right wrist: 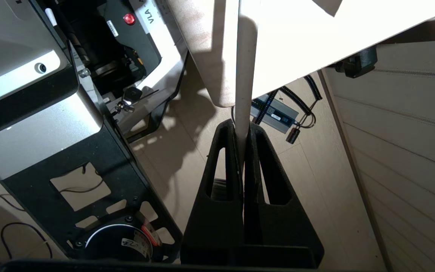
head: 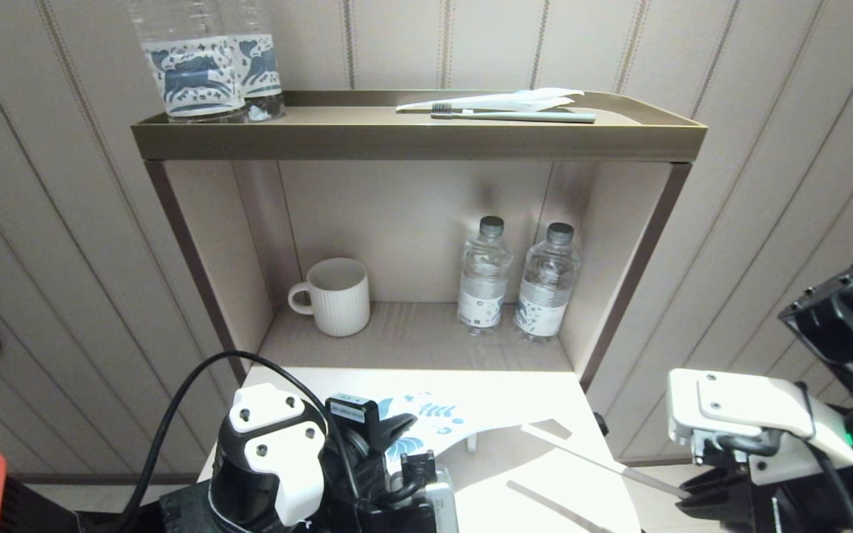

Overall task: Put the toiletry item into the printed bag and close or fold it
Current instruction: Place the toothbrush in the storage bag

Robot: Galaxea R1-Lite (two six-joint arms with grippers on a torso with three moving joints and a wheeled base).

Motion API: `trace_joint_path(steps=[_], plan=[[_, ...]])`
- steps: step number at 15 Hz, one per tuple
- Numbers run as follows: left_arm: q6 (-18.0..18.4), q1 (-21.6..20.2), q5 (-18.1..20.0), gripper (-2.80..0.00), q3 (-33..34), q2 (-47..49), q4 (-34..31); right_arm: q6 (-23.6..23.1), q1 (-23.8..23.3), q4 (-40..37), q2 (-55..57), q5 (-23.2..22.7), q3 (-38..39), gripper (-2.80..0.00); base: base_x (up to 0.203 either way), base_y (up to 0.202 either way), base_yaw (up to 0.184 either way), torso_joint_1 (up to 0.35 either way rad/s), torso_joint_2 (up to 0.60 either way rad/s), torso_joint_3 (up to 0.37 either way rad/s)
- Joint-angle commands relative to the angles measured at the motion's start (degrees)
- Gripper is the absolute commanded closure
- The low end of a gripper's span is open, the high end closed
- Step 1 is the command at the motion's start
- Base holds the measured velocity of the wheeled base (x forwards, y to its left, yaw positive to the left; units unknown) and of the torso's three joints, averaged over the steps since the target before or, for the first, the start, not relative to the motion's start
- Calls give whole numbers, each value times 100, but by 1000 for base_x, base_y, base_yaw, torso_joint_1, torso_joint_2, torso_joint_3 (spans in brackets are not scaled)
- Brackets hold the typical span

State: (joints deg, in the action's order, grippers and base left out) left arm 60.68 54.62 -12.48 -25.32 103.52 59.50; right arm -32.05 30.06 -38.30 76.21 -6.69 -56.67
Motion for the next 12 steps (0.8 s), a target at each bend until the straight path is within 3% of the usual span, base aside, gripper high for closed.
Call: trace_joint_path(steps=[1,12], plan=[[31,4,-28,0,18,28,35,-16,17,-19,120,-7,7,0,0,0,0,0,0,0],[22,83,-44,0,36,10,35,8,61,-3,334,-7,-72,0,0,0,0,0,0,0]])
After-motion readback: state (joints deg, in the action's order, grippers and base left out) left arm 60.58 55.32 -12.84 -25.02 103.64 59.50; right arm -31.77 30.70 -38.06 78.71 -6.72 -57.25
